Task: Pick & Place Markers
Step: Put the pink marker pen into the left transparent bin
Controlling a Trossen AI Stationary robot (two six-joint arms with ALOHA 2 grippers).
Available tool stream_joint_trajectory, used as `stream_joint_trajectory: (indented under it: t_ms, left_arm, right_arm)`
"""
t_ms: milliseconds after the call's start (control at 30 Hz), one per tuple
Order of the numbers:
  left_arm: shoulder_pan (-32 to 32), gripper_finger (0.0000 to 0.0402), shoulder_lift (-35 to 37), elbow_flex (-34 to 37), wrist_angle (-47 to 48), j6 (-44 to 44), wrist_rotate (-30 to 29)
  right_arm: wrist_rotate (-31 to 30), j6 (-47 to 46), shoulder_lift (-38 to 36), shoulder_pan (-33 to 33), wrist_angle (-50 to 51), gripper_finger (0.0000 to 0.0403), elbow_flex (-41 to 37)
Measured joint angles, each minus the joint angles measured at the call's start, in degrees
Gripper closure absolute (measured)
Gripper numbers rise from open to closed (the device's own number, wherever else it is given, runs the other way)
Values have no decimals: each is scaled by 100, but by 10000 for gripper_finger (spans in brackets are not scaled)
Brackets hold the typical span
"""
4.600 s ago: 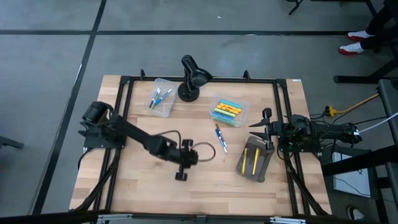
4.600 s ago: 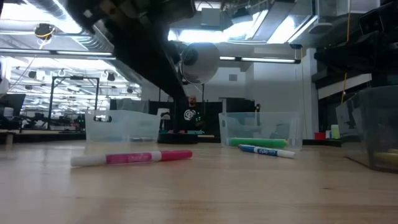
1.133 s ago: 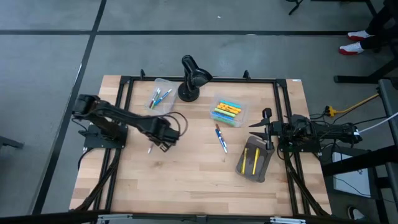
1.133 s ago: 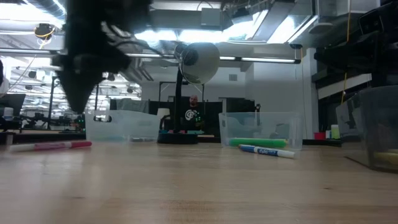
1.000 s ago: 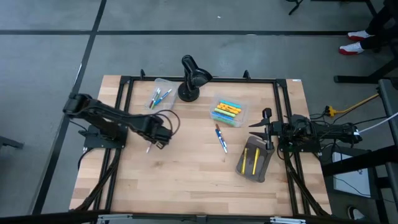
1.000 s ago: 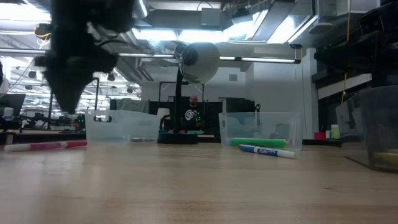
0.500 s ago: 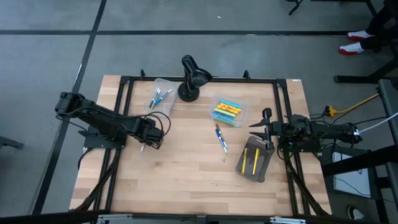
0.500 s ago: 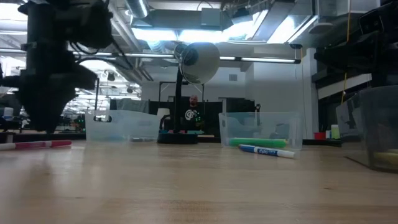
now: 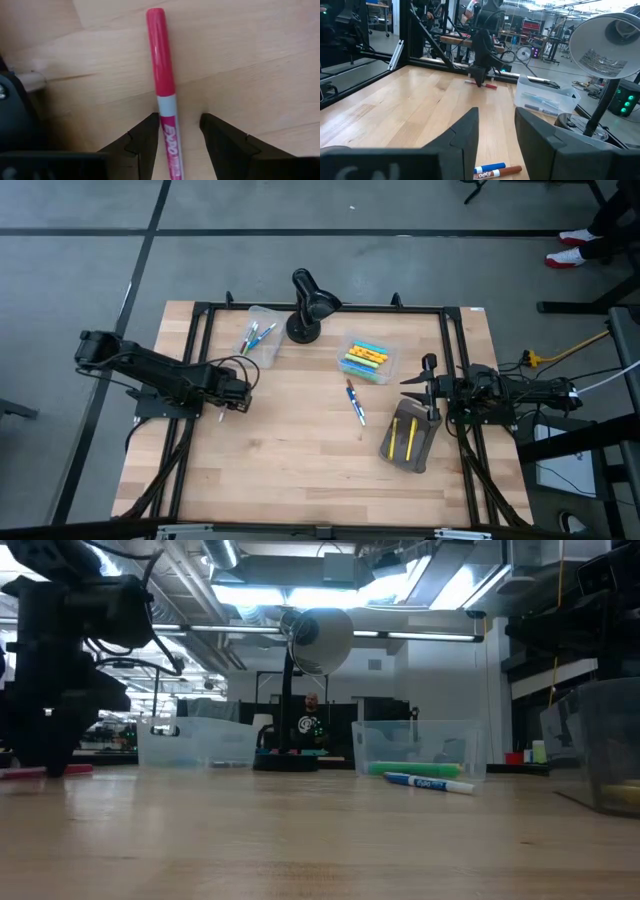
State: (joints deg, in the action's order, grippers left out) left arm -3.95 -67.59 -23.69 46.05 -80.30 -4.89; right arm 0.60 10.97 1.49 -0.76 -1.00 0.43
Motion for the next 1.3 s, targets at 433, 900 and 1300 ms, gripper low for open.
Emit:
stream_joint_trajectory:
  t_ms: [433,900,1300]
  left_arm:
    - [-2,273,36,-60,118,-116,-19]
    - [-2,289,26,-63,159,-119,-97]
    - [-4,293,22,-65,165,8,-181]
  right_arm:
    - [0,-1,1,0,0,276,0]
    - [0,-1,1,1,0,276,0]
    - [0,-1,1,-1,0,276,0]
